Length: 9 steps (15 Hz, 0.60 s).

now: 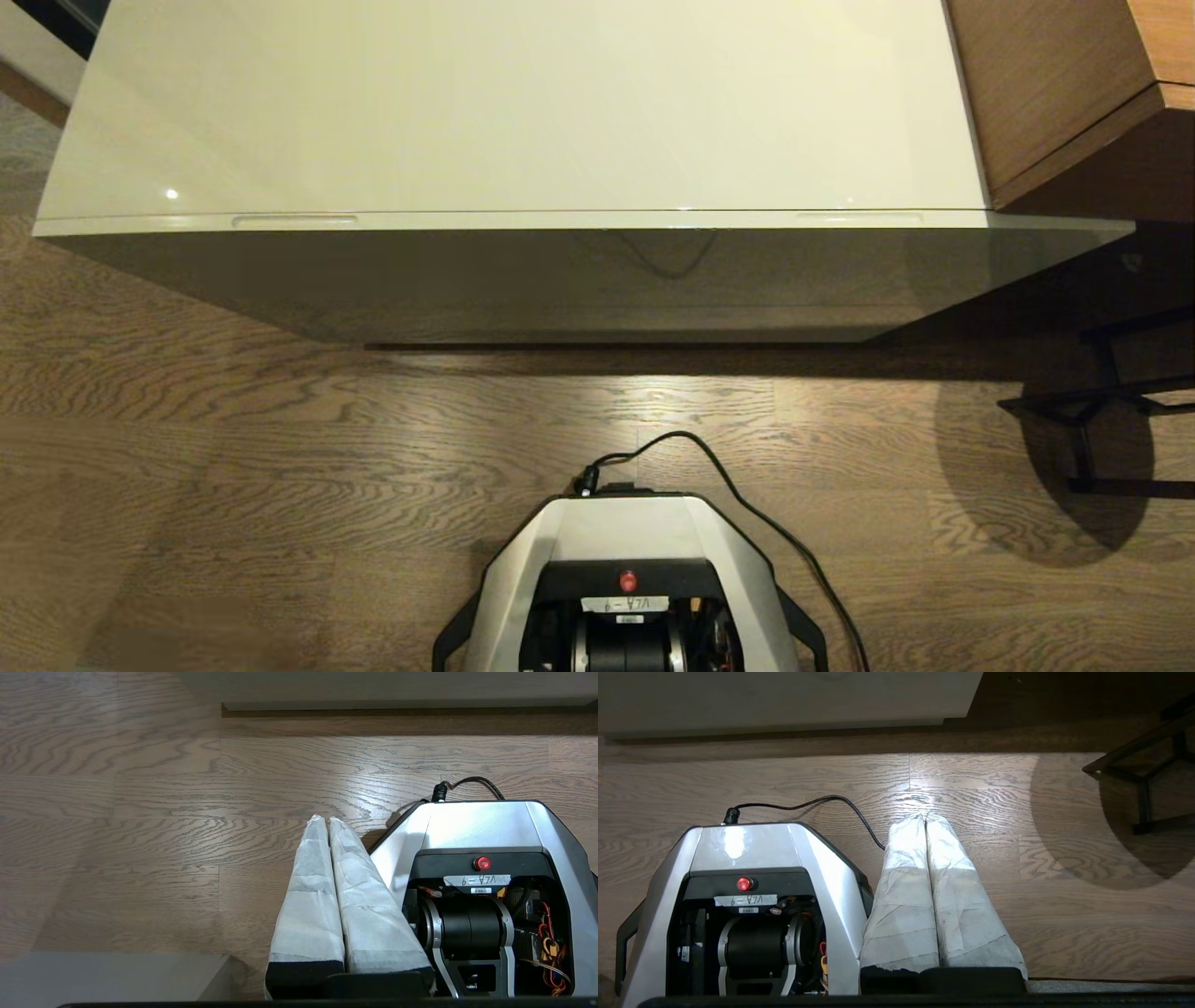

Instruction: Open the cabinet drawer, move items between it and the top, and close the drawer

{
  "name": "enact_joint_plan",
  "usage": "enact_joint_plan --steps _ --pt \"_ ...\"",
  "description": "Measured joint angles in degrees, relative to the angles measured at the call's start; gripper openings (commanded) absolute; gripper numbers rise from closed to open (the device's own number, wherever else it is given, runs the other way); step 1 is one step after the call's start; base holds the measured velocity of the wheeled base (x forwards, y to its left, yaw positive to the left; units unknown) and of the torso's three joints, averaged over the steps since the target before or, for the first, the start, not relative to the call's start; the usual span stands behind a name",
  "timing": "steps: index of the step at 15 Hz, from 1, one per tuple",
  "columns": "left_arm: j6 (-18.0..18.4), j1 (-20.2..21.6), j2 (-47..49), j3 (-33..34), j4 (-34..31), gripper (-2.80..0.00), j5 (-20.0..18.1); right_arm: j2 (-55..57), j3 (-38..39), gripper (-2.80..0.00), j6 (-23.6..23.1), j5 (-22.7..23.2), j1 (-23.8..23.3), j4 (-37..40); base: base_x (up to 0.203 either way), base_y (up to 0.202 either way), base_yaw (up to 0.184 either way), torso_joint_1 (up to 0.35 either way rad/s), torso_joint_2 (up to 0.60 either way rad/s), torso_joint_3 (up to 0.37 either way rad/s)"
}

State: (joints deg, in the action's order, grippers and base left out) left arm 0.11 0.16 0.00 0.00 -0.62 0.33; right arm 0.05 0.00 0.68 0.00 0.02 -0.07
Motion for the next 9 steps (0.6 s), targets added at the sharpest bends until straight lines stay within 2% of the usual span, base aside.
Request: enact_joint_plan --steps 9 --pt "-0.04 0.05 0.0 0.0 0.0 -2.8 -0.02 0.0 0.0 -2.8 -0.02 -0.02 0.0 0.0 0.0 0.0 0.0 0.0 0.0 0.0"
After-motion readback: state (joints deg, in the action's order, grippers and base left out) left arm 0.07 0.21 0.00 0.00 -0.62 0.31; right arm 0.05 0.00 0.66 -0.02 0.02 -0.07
